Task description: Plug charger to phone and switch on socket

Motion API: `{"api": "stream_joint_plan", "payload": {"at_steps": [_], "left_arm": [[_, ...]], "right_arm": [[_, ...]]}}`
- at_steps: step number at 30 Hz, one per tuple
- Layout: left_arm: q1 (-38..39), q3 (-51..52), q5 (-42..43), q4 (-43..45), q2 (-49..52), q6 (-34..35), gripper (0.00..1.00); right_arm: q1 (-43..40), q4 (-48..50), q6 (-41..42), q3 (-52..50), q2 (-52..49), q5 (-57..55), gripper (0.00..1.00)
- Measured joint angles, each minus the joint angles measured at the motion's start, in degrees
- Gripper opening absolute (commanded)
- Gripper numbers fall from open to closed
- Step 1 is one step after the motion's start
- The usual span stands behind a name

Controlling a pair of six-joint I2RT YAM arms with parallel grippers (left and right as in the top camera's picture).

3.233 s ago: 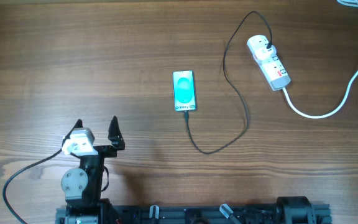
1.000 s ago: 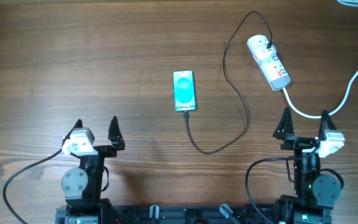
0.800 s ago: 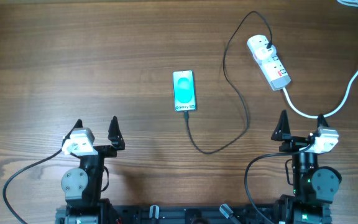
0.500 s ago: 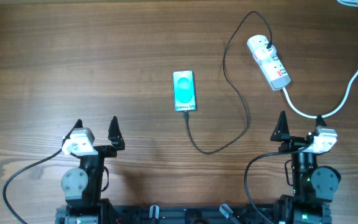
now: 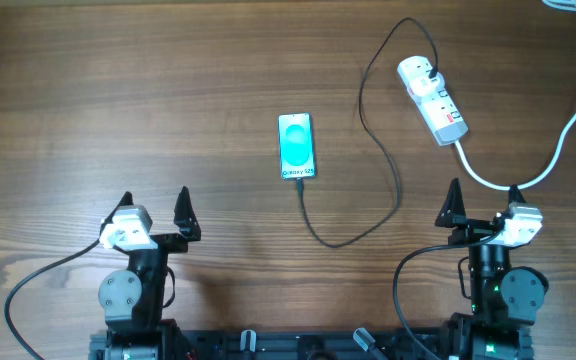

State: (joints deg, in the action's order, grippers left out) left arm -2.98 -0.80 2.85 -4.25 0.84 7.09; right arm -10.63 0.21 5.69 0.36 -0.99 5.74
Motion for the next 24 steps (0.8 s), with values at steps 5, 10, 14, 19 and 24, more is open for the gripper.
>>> {"api": "stream_joint_plan", "payload": {"at_steps": [5,10,14,19,24], "left_arm": [[0.0,0.0,0.0,0.0,0.0,0.0,1.0],[0.0,0.0,0.0,0.0,0.0,-0.02,1.0],[0.0,0.0,0.0,0.0,0.0,0.0,1.0],[0.0,0.0,0.0,0.0,0.0,0.0,1.0],[0.0,0.0,0.0,0.0,0.0,0.0,1.0]], "right_arm": [[0.02,0.0,-0.55,0.0,0.0,0.0,1.0],[0.02,0.0,-1.68,0.0,0.0,0.0,1.0],[0.02,0.0,-2.58,0.0,0.0,0.0,1.0],[0.07,0.0,-4.17,0.0,0.0,0.0,1.0],[2.62,0.0,-6.12,0.0,0.0,0.0,1.0]]}}
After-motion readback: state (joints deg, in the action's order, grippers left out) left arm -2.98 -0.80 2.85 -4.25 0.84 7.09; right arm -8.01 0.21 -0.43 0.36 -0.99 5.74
